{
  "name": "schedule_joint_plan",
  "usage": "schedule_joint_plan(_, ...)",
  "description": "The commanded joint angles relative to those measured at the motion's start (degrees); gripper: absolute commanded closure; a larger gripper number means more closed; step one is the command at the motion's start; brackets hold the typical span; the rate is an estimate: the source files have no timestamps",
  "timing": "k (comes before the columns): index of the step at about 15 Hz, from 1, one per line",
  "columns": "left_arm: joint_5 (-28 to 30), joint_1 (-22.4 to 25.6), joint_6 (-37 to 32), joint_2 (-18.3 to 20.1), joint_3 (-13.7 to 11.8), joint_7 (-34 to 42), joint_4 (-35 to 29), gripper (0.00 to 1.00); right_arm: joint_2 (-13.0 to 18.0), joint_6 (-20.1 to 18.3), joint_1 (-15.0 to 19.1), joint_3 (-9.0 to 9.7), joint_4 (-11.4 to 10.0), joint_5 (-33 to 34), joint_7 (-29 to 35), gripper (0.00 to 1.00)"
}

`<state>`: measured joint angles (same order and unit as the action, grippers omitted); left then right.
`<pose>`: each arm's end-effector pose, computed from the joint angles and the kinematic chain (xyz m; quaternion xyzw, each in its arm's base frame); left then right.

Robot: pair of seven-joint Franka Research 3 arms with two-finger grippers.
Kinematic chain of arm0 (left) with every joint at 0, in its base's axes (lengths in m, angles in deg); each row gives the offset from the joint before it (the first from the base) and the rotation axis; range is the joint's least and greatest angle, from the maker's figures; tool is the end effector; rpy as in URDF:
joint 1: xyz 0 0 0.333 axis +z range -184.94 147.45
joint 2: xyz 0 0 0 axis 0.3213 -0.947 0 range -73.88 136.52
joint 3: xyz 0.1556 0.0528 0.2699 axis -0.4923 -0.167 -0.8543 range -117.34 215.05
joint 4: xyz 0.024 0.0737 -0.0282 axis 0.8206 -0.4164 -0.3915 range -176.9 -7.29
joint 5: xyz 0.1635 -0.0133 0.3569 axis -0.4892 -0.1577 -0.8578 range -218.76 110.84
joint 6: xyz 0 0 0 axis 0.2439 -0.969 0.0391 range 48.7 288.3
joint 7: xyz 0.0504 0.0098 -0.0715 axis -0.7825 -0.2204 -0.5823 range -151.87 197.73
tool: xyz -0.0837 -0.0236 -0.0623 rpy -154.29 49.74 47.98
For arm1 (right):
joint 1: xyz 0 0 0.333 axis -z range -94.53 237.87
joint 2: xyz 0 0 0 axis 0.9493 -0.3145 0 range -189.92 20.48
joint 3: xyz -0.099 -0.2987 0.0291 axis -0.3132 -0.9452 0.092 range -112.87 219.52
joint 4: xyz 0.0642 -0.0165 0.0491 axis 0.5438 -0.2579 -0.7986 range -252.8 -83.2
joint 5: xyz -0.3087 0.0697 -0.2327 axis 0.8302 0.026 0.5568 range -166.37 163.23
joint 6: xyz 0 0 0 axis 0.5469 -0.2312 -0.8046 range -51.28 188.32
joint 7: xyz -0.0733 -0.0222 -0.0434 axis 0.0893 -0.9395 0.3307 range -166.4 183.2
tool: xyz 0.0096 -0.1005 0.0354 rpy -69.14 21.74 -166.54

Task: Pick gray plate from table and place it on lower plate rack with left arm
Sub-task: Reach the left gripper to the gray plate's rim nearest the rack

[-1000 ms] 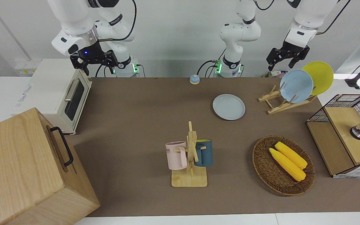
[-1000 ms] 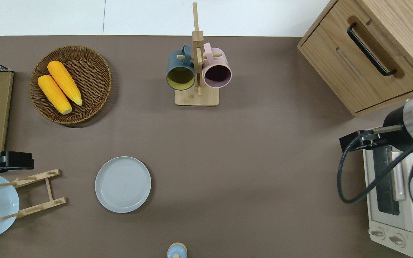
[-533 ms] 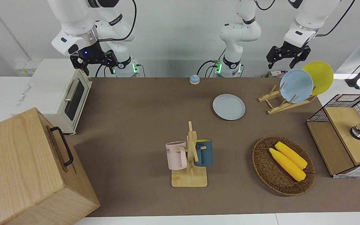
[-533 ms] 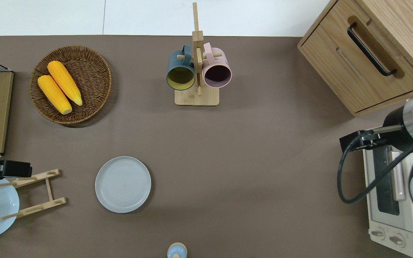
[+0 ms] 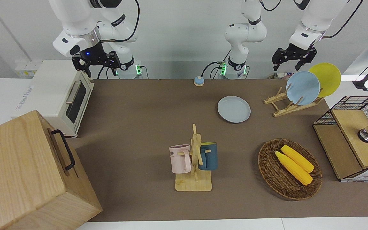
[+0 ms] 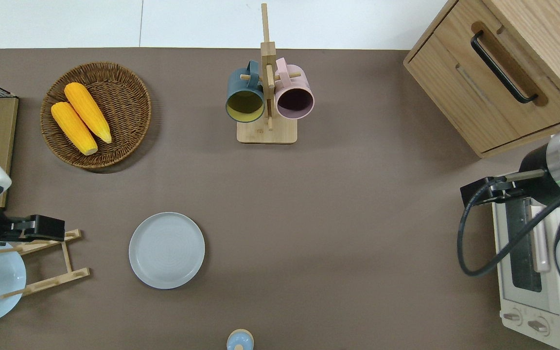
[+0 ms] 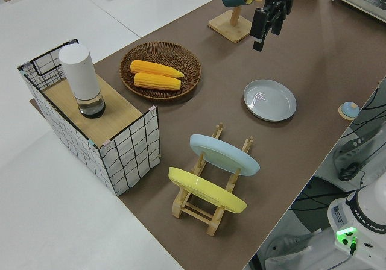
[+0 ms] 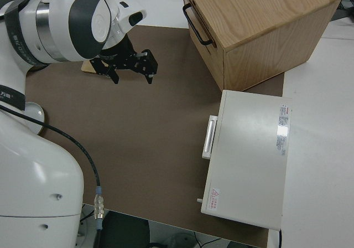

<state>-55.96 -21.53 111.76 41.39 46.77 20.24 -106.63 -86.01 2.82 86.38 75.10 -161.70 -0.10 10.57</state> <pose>0.4895 -0.0009 0.5828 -0.9975 -0.0162 0.0668 0.0163 0.5379 0.0611 0.6367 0.9972 0.0413 -0.0610 0.0136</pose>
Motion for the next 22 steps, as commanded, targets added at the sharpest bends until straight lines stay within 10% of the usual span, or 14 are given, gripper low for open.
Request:
schedule_joint_plan(1, 0.8, -0.8, 6.8, 1.4, -0.4, -1.4, -7.9, 0.00, 0.1, -0.8, 1.5, 1.34, 0.6, 0.4, 0.7, 0.017)
schedule_joint_plan(14, 7.4, -0.9, 28.8, 0.3, 0.3, -1.7, -30.9, 0.00, 0.1, -0.8, 1.5, 1.34, 0.6, 0.4, 0.7, 0.017)
schedule_joint_plan(22, 7.9, -0.9, 33.2, -5.1, 0.3, -2.5, -32.7, 0.01, 0.1, -0.8, 1.5, 1.34, 0.6, 0.4, 0.7, 0.017)
